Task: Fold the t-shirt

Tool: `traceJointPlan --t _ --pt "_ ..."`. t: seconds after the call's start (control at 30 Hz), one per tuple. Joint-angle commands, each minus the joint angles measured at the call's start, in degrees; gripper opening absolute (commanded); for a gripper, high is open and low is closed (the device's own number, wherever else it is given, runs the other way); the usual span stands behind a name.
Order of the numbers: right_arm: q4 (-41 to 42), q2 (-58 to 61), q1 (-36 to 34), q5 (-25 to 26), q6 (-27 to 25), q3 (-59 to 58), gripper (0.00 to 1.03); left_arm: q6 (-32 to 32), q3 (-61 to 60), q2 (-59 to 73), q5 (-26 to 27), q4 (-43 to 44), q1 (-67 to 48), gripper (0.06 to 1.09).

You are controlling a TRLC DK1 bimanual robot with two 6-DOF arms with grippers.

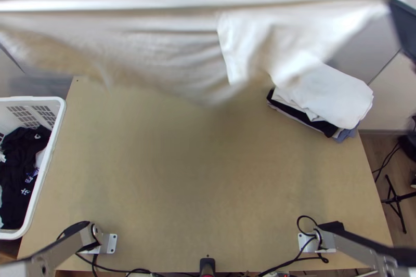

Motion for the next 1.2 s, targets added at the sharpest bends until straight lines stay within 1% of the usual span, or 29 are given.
traceJointPlan --t 0.0,0.2,0.27,0.33,0.37,0.47,0.53,0.6,0.67,0.73,0.83,0.9,1.0,1.07,1.17 --pt "-0.49 -14.69 0.44 0.06 -1.13 -3.06 0.03 1.44 -3.5 -9.73 -0.82 2.36 1.97 0.09" --pt "-4.35 -17.59 0.44 0.15 -1.83 -3.15 0.03 1.7 -3.76 -12.46 -0.82 1.65 1.97 0.09" --pt "-4.97 -17.85 0.44 0.15 -1.83 -5.52 0.03 1.7 -4.64 -13.07 0.14 -0.63 1.79 0.09" --pt "-5.85 -18.38 0.44 0.06 -1.83 -10.62 0.03 -0.32 -8.6 -14.83 1.46 -3.71 1.35 0.09" --pt "-5.85 -19.35 0.44 0.06 -1.75 -15.01 0.03 -1.2 -13.08 -16.76 3.13 -5.29 1.0 0.09" --pt "-4.79 -23.04 1.32 -0.29 -1.39 -31.54 0.03 -1.11 -31.63 -25.38 7.09 -4.94 0.12 0.09" --pt "-1.45 -26.56 3.6 -0.47 -0.08 -44.9 0.03 -0.23 -44.11 -30.65 9.2 -5.38 -0.23 0.09" --pt "2.77 -30.07 6.77 -0.47 0.54 -58.43 0.03 2.75 -56.59 -35.75 9.99 -5.73 -1.55 0.09" --pt "4.88 -31.83 8.44 -0.47 0.63 -69.07 0.03 5.39 -66.96 -39.35 10.07 -5.99 -3.48 0.09" --pt "8.04 -32.27 9.67 -0.56 0.63 -77.59 0.03 10.84 -74.08 -41.11 9.9 -6.17 -6.12 0.09" --pt "14.72 -30.86 10.37 -0.56 0.36 -86.38 0.03 14.8 -82.07 -40.67 9.37 1.57 -5.41 0.09" --pt "18.94 -28.05 10.19 -0.56 0.54 -88.58 0.03 14.97 -83.74 -36.45 9.55 5.26 -4.53 0.09" --pt "24.04 -22.51 9.23 -0.56 0.45 -88.58 0.03 14.0 -84.62 -30.12 9.55 13.08 -5.5 0.09" --pt "27.64 -18.73 8.61 -0.56 0.19 -87.7 0.03 12.86 -84.71 -25.2 8.32 19.67 -6.82 0.09" --pt "32.3 -11.97 6.85 -0.56 0.01 -84.36 0.03 11.72 -82.07 -14.13 7.0 26.61 -7.7 0.09"
